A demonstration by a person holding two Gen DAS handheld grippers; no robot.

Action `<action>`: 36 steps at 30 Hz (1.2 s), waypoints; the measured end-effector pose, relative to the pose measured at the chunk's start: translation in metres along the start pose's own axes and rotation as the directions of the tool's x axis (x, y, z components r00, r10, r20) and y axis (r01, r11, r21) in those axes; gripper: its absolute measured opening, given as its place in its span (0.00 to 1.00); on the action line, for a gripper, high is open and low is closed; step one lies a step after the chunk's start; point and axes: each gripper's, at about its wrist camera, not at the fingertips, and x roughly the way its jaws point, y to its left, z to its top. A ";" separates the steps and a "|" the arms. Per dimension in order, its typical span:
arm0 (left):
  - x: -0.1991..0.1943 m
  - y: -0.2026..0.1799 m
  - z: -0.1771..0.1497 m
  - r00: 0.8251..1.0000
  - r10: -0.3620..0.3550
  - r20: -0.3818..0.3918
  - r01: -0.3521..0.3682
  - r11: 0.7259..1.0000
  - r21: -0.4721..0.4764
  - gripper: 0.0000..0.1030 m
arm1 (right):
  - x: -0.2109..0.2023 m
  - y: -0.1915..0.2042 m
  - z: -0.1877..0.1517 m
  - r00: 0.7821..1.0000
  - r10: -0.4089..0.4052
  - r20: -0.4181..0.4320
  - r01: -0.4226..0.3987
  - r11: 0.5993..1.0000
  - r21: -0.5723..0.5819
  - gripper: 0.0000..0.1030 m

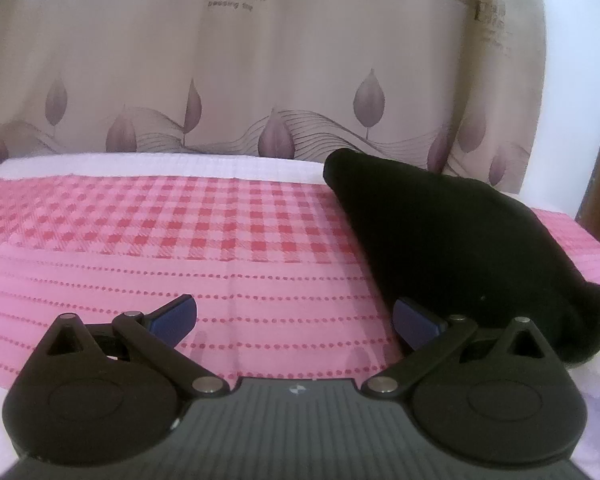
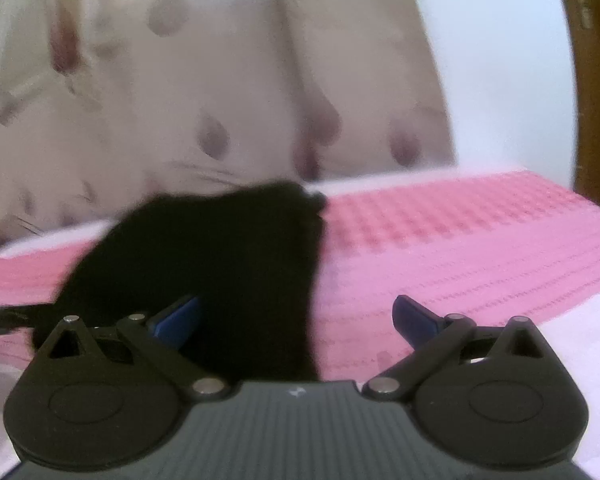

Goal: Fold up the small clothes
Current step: 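Close the right gripper on the folded shirt edge while the left gripper grasps it too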

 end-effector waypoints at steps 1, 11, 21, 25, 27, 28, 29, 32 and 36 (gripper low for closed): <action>0.000 0.003 0.001 1.000 -0.002 0.000 0.002 1.000 -0.014 1.00 | -0.004 -0.002 0.002 0.999 0.038 0.005 -0.038 0.999 0.016 1.00; 0.011 0.011 0.035 0.976 -0.213 -0.040 0.212 0.977 -0.010 1.00 | 0.009 -0.027 0.043 0.983 0.166 -0.078 -0.152 0.975 0.162 1.00; 0.063 0.006 0.059 0.900 -0.404 -0.166 0.394 0.914 -0.094 0.94 | 0.067 -0.045 0.054 0.957 0.231 -0.174 -0.201 0.964 0.175 1.00; 0.083 0.007 0.061 0.859 -0.471 -0.200 0.449 0.881 -0.149 0.85 | 0.091 -0.047 0.054 0.933 0.277 -0.230 -0.234 0.952 0.197 1.00; 0.091 0.008 0.061 0.841 -0.497 -0.215 0.470 0.867 -0.168 0.82 | 0.101 -0.047 0.056 0.928 0.280 -0.247 -0.237 0.953 0.190 1.00; 0.095 0.009 0.061 0.831 -0.512 -0.219 0.481 0.858 -0.182 0.79 | 0.106 -0.048 0.057 0.922 0.292 -0.256 -0.247 0.949 0.195 1.00; 0.099 0.010 0.061 0.817 -0.531 -0.222 0.495 0.845 -0.200 0.78 | 0.110 -0.048 0.057 0.914 0.306 -0.267 -0.256 0.945 0.205 0.99; 0.109 0.011 0.061 0.779 -0.583 -0.232 0.536 0.810 -0.239 0.66 | 0.120 -0.048 0.052 0.897 0.329 -0.297 -0.275 0.938 0.209 0.96; 0.119 0.007 0.062 0.764 -0.601 -0.233 0.545 0.795 -0.264 0.61 | 0.125 -0.048 0.049 0.868 0.409 -0.282 -0.342 0.904 0.256 0.87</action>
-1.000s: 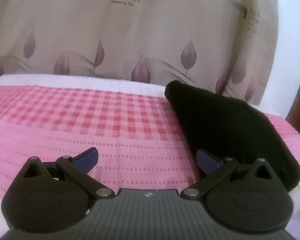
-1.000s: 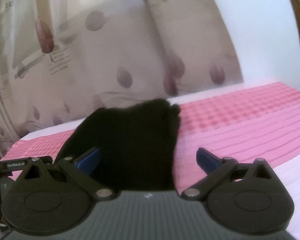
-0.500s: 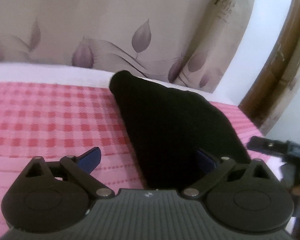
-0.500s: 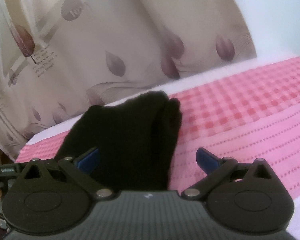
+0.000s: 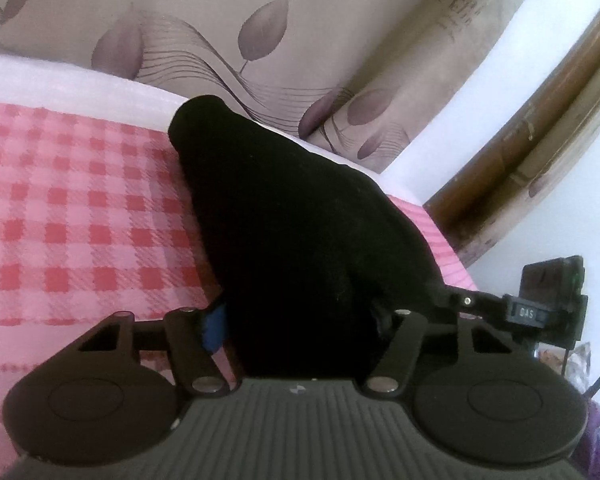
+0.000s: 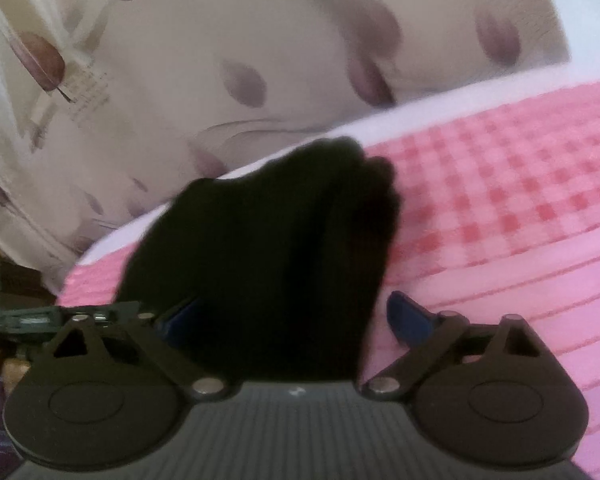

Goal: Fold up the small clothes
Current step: 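Close the right gripper on the folded shirt edge while the left gripper grasps it too, then hold the folded black shirt bundle closed with both grippers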

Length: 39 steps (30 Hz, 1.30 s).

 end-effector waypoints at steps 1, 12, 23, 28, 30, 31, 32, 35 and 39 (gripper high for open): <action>0.003 0.002 0.002 1.000 -0.007 0.000 0.007 1.000 -0.015 0.60 | 0.004 -0.001 0.001 1.000 0.029 -0.010 -0.029 0.999 0.014 0.81; 0.008 -0.001 0.007 1.000 0.000 -0.014 0.000 1.000 0.020 0.59 | 0.004 -0.010 0.002 0.997 0.074 -0.029 -0.074 0.997 0.019 0.57; -0.001 -0.031 -0.005 0.990 0.123 0.071 -0.126 0.991 0.049 0.40 | 0.005 0.010 -0.006 0.994 0.102 0.039 -0.104 0.993 0.053 0.39; -0.017 -0.049 -0.009 0.981 0.168 0.095 -0.173 0.984 0.049 0.39 | -0.010 0.027 -0.012 0.987 0.140 0.080 -0.146 0.987 0.072 0.38; -0.026 -0.054 -0.009 0.979 0.177 0.102 -0.181 0.983 0.036 0.39 | -0.015 0.034 -0.016 0.986 0.143 0.087 -0.150 0.986 0.077 0.38; -0.031 -0.056 -0.010 0.978 0.182 0.102 -0.186 0.982 0.032 0.39 | -0.017 0.036 -0.019 0.985 0.148 0.093 -0.156 0.984 0.087 0.38; -0.038 -0.059 -0.010 0.976 0.188 0.105 -0.193 0.980 0.038 0.39 | -0.019 0.039 -0.022 0.983 0.153 0.100 -0.163 0.981 0.101 0.38; -0.055 -0.068 -0.013 0.970 0.213 0.115 -0.221 0.973 0.059 0.39 | -0.025 0.053 -0.031 0.981 0.161 0.112 -0.173 0.979 0.110 0.38; -0.081 -0.079 -0.019 0.962 0.241 0.124 -0.252 0.965 0.075 0.39 | -0.036 0.073 -0.044 0.976 0.178 0.123 -0.191 0.976 0.108 0.38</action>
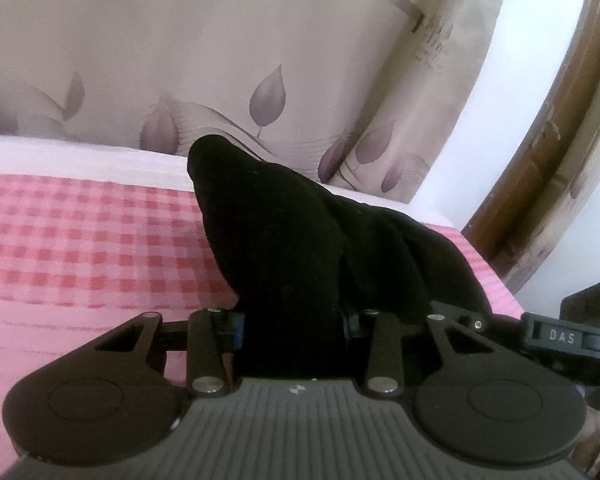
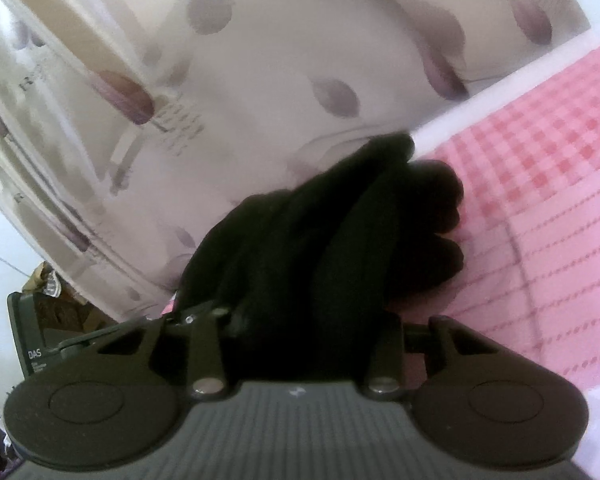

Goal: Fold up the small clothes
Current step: 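Hold the folded black shirt bundle closed with both grippers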

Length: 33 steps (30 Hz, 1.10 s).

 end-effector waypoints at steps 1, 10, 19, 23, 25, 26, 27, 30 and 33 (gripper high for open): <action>-0.007 -0.001 -0.001 1.000 0.006 0.002 -0.006 1.000 0.005 0.39 | -0.002 0.005 -0.004 1.000 0.005 0.001 -0.005 1.000 0.001 0.38; -0.068 -0.014 -0.019 0.997 0.066 0.029 -0.068 0.996 0.060 0.39 | -0.022 0.049 -0.033 0.999 0.039 -0.002 -0.039 0.999 -0.022 0.38; -0.104 -0.027 -0.034 0.995 0.091 0.051 -0.095 0.992 0.085 0.39 | -0.041 0.074 -0.056 0.999 0.047 0.008 -0.046 0.998 -0.042 0.38; -0.112 -0.031 -0.042 0.994 0.100 0.052 -0.105 0.990 0.095 0.39 | -0.047 0.079 -0.066 0.999 0.043 0.006 -0.043 0.998 -0.050 0.38; -0.115 -0.031 -0.045 0.994 0.101 0.049 -0.105 0.990 0.093 0.39 | -0.049 0.080 -0.069 0.999 0.042 0.005 -0.042 0.998 -0.047 0.38; -0.116 -0.031 -0.045 0.994 0.102 0.047 -0.106 0.990 0.093 0.39 | -0.050 0.081 -0.071 0.999 0.042 0.005 -0.042 0.998 -0.045 0.38; -0.118 -0.031 -0.047 0.994 0.102 0.046 -0.106 0.990 0.093 0.39 | -0.051 0.081 -0.073 0.999 0.041 0.006 -0.041 0.998 -0.045 0.38; -0.121 -0.032 -0.051 0.993 0.105 0.046 -0.109 0.989 0.095 0.39 | -0.054 0.083 -0.077 0.999 0.040 0.007 -0.040 0.998 -0.050 0.38; -0.125 -0.034 -0.055 0.993 0.109 0.051 -0.114 0.988 0.101 0.39 | -0.056 0.083 -0.080 0.999 0.043 0.006 -0.042 0.998 -0.050 0.38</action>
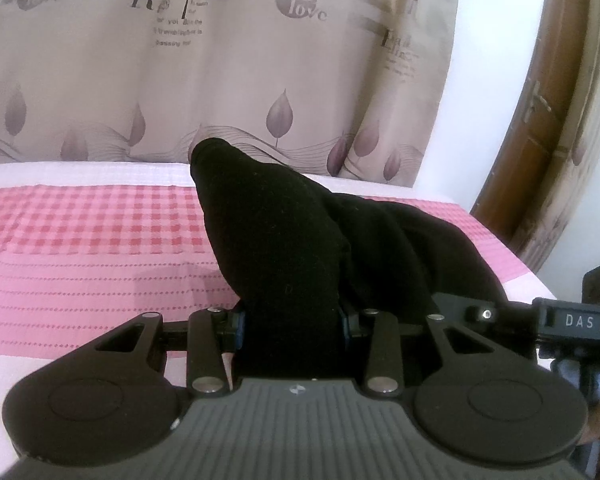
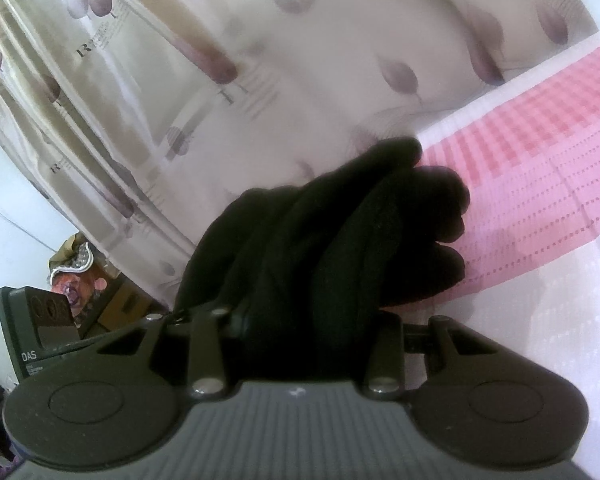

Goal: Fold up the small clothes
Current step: 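Hold the folded black shirt bundle closed with both grippers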

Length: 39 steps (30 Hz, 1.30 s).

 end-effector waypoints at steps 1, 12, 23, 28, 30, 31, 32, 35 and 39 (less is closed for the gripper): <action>-0.001 0.000 -0.001 1.000 0.000 0.000 0.000 1.000 0.000 0.39 | -0.001 0.001 -0.001 1.000 0.000 0.001 0.000 1.000 -0.002 0.39; -0.012 0.001 -0.005 1.000 0.004 0.006 -0.004 1.000 -0.007 0.39 | -0.006 0.007 -0.006 1.000 0.007 0.003 -0.007 1.000 -0.021 0.39; -0.020 0.005 -0.010 1.000 0.009 0.014 -0.008 1.000 -0.023 0.39 | -0.005 0.007 -0.006 1.000 0.018 -0.001 -0.018 0.999 -0.036 0.39; -0.020 0.006 -0.011 1.000 0.017 0.011 -0.016 1.000 -0.025 0.39 | -0.003 0.005 -0.006 1.000 0.024 -0.008 -0.024 0.999 -0.037 0.39; -0.019 0.006 -0.011 1.000 0.020 0.010 -0.019 0.999 -0.026 0.39 | -0.002 0.005 -0.007 1.000 0.024 -0.008 -0.025 0.999 -0.034 0.39; -0.019 0.007 -0.011 1.000 0.021 0.010 -0.021 0.999 -0.026 0.39 | -0.002 0.005 -0.007 1.000 0.026 -0.008 -0.026 0.999 -0.033 0.39; -0.019 0.007 -0.011 1.000 0.022 0.010 -0.022 0.999 -0.026 0.38 | -0.002 0.005 -0.007 1.000 0.027 -0.008 -0.027 0.999 -0.034 0.39; -0.019 0.008 -0.010 1.000 0.025 0.013 -0.025 0.999 -0.026 0.39 | -0.001 0.006 -0.006 0.999 0.031 -0.008 -0.031 0.999 -0.032 0.39; -0.020 0.010 -0.010 0.999 0.028 0.019 -0.028 0.999 -0.023 0.38 | 0.001 0.008 -0.006 0.999 0.032 -0.008 -0.033 0.999 -0.034 0.39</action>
